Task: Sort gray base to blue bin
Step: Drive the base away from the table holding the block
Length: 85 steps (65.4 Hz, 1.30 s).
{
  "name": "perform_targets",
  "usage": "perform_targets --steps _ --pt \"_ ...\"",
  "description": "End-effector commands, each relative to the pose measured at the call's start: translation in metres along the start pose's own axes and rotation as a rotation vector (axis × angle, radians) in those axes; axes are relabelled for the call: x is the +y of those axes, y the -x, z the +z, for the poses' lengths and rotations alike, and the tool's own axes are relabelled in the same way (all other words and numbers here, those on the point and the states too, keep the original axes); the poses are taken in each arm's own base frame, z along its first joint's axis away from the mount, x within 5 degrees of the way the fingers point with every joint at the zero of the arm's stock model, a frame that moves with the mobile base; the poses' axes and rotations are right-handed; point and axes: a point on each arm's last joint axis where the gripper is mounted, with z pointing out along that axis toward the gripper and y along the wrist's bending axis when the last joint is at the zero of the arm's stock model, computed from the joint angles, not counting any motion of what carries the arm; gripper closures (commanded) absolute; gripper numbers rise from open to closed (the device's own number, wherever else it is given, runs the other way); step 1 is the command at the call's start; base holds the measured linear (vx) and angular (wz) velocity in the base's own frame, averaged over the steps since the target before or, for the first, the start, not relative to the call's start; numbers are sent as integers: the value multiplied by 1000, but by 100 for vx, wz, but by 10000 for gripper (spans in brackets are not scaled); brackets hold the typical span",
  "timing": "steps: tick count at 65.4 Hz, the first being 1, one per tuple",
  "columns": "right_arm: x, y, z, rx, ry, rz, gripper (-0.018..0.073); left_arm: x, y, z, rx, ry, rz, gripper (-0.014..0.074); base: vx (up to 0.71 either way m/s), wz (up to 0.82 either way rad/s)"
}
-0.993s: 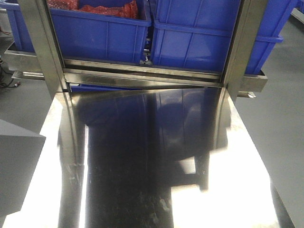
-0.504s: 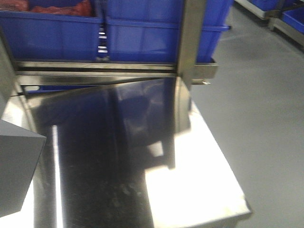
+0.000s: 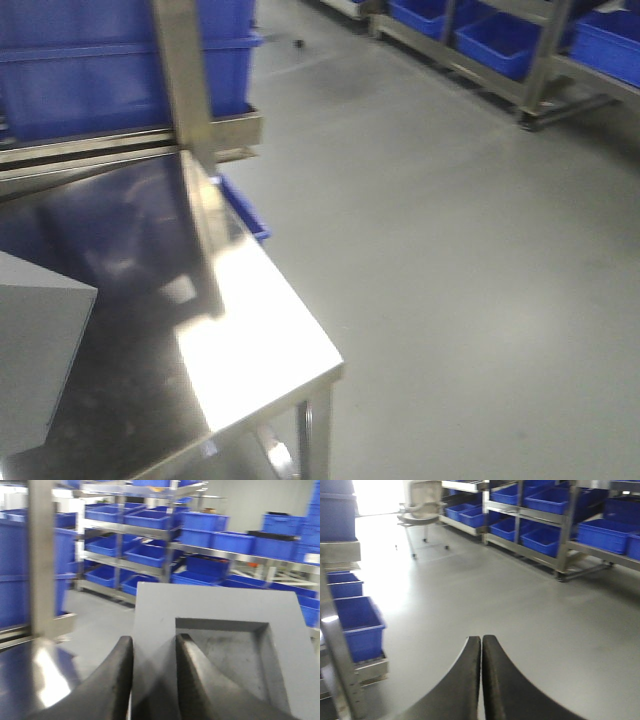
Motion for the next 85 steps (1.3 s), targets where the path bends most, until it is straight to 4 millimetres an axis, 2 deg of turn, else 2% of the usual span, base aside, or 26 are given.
perform_targets --steps 1,85 --pt "0 7 0 -73 -1 -17 564 -5 17 -2 -113 -40 -7 451 -9 -69" --pt "0 7 0 -73 -1 -17 564 -5 17 -2 -113 -40 -7 451 0 -69"
